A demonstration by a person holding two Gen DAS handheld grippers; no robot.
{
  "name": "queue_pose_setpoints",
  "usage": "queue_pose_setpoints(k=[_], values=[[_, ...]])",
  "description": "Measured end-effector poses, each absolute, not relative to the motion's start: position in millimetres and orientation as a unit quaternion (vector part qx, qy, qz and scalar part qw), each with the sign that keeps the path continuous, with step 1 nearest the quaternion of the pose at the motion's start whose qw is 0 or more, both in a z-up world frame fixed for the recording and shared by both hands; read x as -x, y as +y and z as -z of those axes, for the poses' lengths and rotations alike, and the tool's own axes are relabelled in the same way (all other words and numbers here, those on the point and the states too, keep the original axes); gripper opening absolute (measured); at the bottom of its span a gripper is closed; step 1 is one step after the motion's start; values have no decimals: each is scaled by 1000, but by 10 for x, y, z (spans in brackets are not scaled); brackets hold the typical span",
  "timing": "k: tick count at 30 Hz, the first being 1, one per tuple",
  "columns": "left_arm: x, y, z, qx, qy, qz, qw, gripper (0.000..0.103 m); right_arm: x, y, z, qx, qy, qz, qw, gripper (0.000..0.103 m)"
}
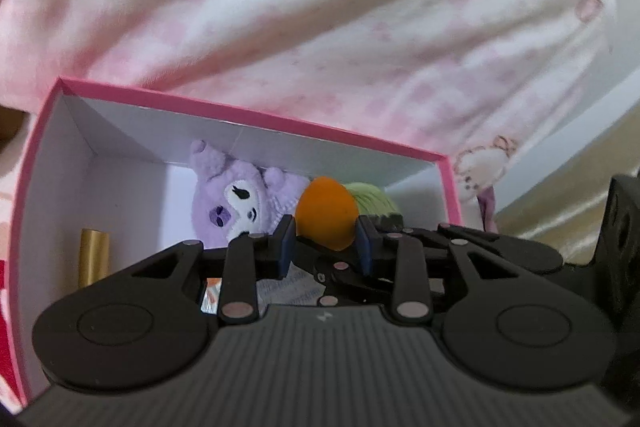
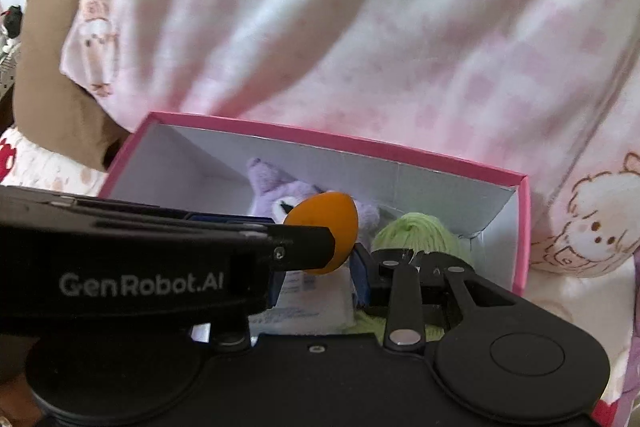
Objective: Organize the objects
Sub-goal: 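Lift the orange sponge into the pink box and open the left gripper, then withdraw the left gripper up out of the pink box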
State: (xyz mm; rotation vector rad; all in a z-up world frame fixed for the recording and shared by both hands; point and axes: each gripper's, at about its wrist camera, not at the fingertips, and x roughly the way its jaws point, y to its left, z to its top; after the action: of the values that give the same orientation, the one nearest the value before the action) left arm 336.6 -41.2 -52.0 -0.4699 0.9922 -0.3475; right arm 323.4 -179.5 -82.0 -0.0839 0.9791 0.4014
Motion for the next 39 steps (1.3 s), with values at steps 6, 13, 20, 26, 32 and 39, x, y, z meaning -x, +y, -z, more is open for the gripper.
queue_pose_setpoints(k=[6,13,20,26,32,39], values=[[-3433,-379,620,240,473,157,833,33,-3292,-1832,905,24,470,-192,861,42],[-3379,-320,598,242,457,139,845,44,-3090,-2100,735,-41,439,-203,874,59],[-3107,-334,333,181,443,139,867,60,-2719,-2269,485,-46,400,-220,889,59],[-2768,-308,28,132,446,124,877,66,-2387,-2329,181,-24,367,-219,904,60],[-2376,-255,-337,87,443,112,885,67,-2052,-2445,-228,-9,355,-198,914,60],[-1933,-188,-583,46,442,87,892,69,-1670,-2571,-526,-1,375,-170,911,61]])
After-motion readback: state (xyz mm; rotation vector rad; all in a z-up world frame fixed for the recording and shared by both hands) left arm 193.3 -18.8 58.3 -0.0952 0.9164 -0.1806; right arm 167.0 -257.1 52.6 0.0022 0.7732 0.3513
